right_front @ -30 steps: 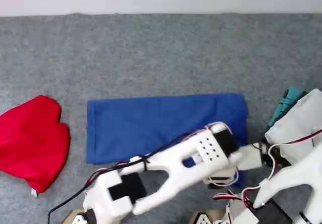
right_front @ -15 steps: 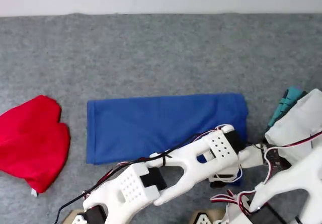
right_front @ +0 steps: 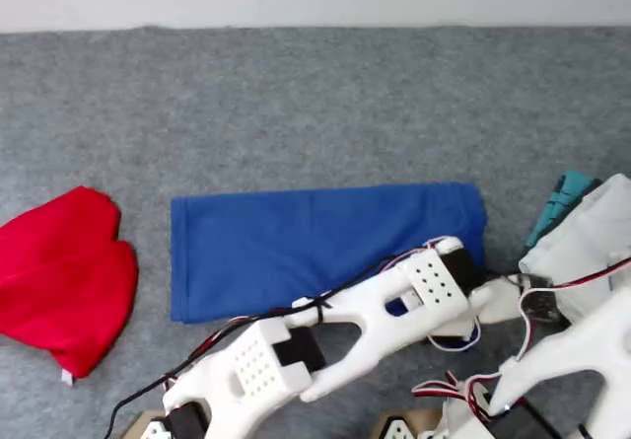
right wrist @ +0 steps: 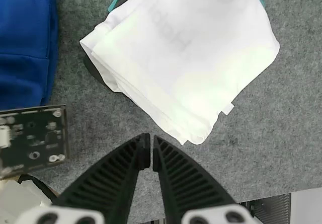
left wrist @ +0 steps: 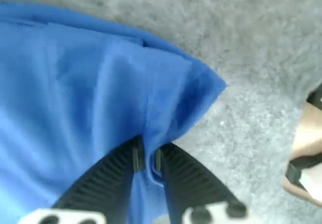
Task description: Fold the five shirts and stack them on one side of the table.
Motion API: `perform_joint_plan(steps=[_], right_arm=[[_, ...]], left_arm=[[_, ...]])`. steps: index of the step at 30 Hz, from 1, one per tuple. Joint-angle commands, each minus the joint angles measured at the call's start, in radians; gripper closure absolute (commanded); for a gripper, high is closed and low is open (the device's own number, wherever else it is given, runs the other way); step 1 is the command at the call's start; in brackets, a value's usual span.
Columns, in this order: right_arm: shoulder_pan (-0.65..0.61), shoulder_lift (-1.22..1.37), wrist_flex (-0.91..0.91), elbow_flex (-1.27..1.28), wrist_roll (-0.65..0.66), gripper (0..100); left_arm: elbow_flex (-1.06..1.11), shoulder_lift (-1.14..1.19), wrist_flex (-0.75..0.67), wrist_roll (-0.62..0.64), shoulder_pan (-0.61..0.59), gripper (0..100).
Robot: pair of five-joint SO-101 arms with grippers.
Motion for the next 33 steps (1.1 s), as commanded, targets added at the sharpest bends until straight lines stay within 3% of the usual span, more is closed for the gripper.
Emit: perform_joint_plan(steps=[1,9,30,33], right_arm=[[0.012,-0.036,0.039,-0.003,0.003,97.6],[0.012,-0.036,0.039,-0.003,0.003,97.6],[0.012,-0.038,0.039,-0.003,0.003,97.6],[0.012,-0.038,0.039,-0.003,0.003,97.6]], left_arm=[[-0.039,-0.106,0.005,-0.011,-0.043,98],[-0.041,-0.112,-0.035,-0.012,-0.167,98],[-0.133,-0.107,-0.130,-0.011,-0.304,98],[-0.128,-0.097,-0.126,-0.008,-0.305,92]])
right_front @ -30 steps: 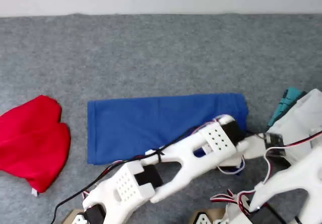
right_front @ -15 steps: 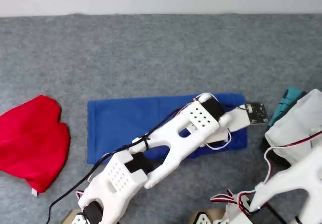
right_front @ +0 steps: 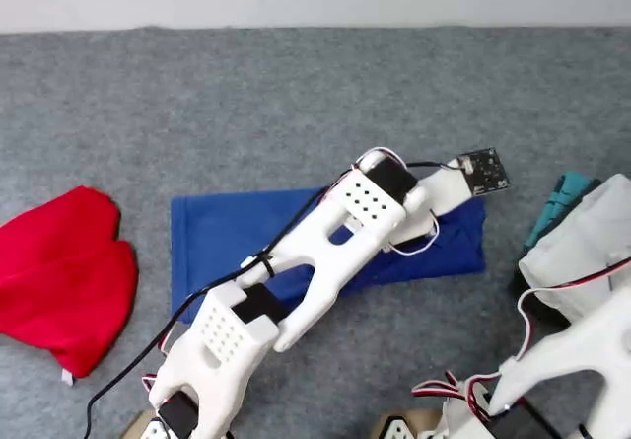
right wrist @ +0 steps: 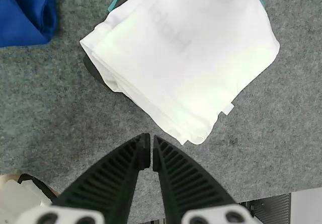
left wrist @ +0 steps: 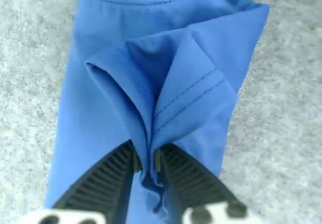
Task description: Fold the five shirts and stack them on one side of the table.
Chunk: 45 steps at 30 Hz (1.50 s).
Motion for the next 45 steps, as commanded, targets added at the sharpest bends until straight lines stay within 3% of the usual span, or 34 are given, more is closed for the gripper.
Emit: perform_joint_plan(steps=[1,4,13,22,28,45], right_arm=[[0.012,-0.038,0.041,-0.003,0.003,97.6],[0.012,-0.038,0.041,-0.003,0.003,97.6],[0.067,-0.039,0.041,-0.003,0.003,97.6],[0.081,-0.039,0.041,-0.003,0.003,97.6],[0.084,-0.039,0.041,-0.003,0.003,97.6],[0.087,-0.039,0.041,-0.005,0.003,97.6]], left_arm=[[-0.039,-0.052,-0.015,-0.003,-0.005,89],[-0.038,-0.023,-0.015,0.005,-0.012,83],[-0.045,0.000,-0.014,0.017,-0.114,83],[-0.133,-0.052,0.193,0.012,-0.092,91],[-0.202,-0.084,0.285,0.012,-0.080,92],[-0.127,0.190,0.244,0.018,-0.120,93]])
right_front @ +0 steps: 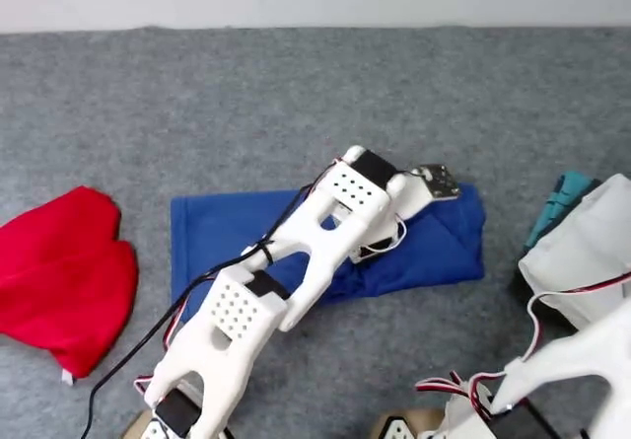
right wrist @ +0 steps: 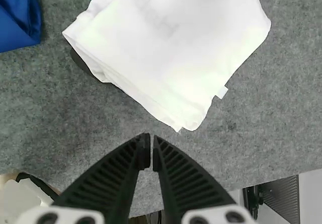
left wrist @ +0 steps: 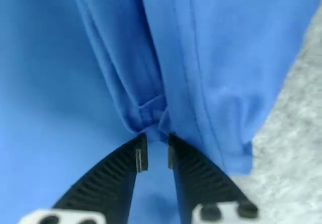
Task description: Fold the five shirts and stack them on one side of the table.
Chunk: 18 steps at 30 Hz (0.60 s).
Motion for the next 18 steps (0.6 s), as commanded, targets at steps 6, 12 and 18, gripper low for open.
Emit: perform_joint_plan(steps=[6,12,18], right_arm=[[0.008,-0.039,0.041,-0.005,0.003,97.6],[0.008,-0.039,0.041,-0.005,0.003,97.6],[0.008,-0.039,0.041,-0.005,0.003,97.6]], left_arm=[[-0.085,-0.124,0.068,0.017,-0.063,96],[-0.007,-0.339,0.068,0.054,-0.035,96],[0.237,-0.517,0.068,0.181,-0.172,96]])
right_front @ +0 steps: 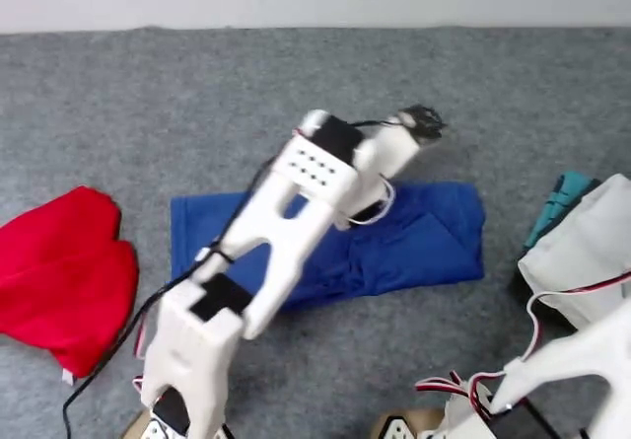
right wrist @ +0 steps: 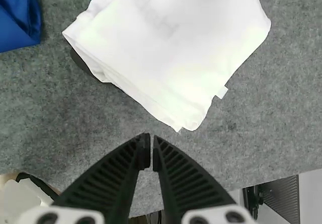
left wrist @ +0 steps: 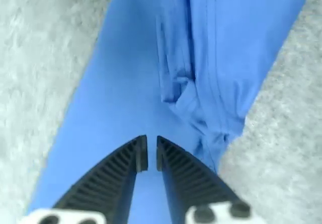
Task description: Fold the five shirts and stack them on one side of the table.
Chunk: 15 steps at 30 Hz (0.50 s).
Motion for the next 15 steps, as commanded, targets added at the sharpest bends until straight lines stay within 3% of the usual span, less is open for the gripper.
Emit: perform_joint_plan(steps=[1,5,10,15], right_arm=[[0.008,-0.039,0.041,-0.005,0.003,97.6],[0.008,-0.039,0.041,-0.005,0.003,97.6],[0.008,-0.039,0.041,-0.005,0.003,97.6],[0.008,-0.039,0.041,-0.005,0.003,97.6]], left_arm=[[0.139,-0.158,0.029,0.066,-0.127,96],[0.318,-0.288,0.026,0.068,-0.322,95],[0.473,-0.427,0.023,0.068,-0.554,86],[0.605,-0.512,-0.054,0.069,-0.700,84]])
